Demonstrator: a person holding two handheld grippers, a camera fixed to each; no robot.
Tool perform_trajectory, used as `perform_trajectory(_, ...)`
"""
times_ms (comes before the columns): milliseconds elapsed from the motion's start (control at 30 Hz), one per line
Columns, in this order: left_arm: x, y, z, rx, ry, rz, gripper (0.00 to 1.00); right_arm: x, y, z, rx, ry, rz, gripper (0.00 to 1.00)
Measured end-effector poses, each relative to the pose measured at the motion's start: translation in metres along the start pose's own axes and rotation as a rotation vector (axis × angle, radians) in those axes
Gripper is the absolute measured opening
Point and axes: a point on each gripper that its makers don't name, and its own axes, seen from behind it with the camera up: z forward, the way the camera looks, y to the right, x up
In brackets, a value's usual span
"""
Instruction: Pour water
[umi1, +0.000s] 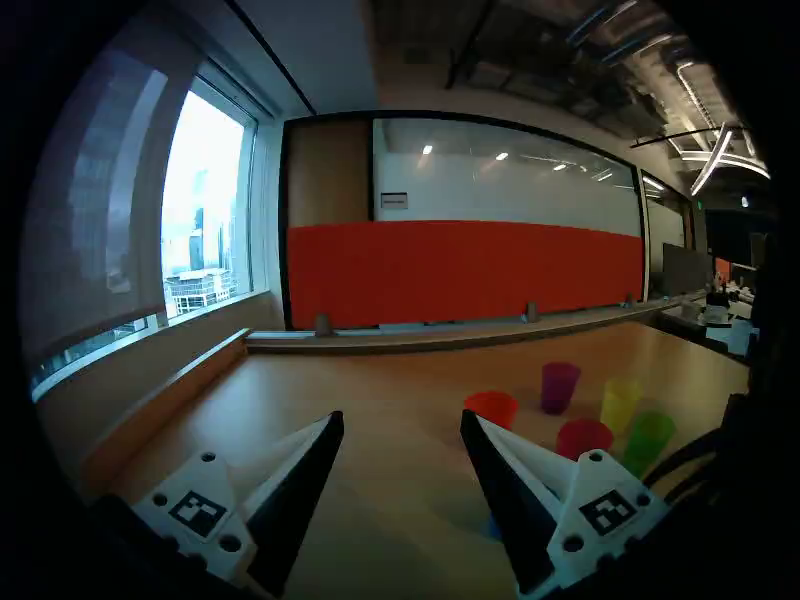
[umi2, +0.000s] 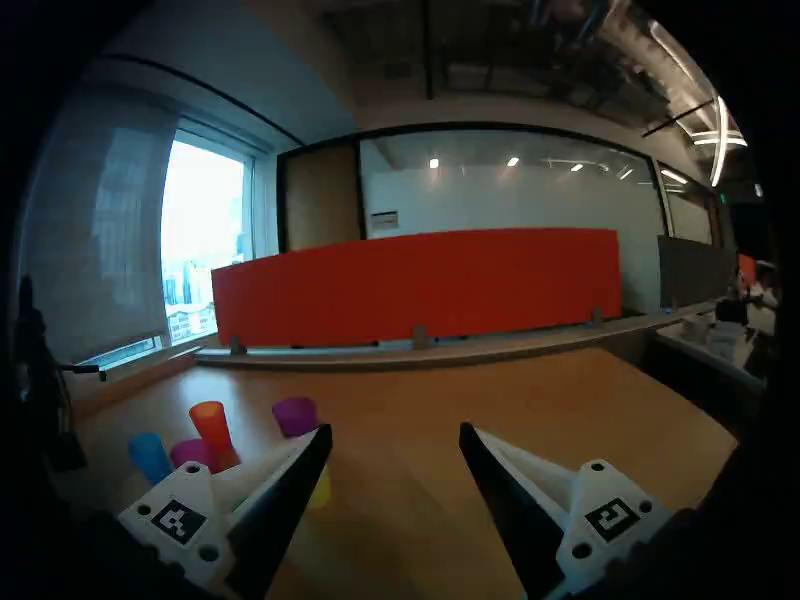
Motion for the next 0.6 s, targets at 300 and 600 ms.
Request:
perform_trajectory(300, 0.014, 0.004, 0.0, 0.025, 0.057, -0.046, 0.87, 0.038, 0.011, -0.01, -0.075, 0.146, -0.006, 0.99)
perform_trajectory(600, 0.015, 0.01, -0.002, 0.022, 0.076, -0.073, 0.87, 0.041, 0.012, -0.014, -0.118, 0.169, -0.06, 0.99)
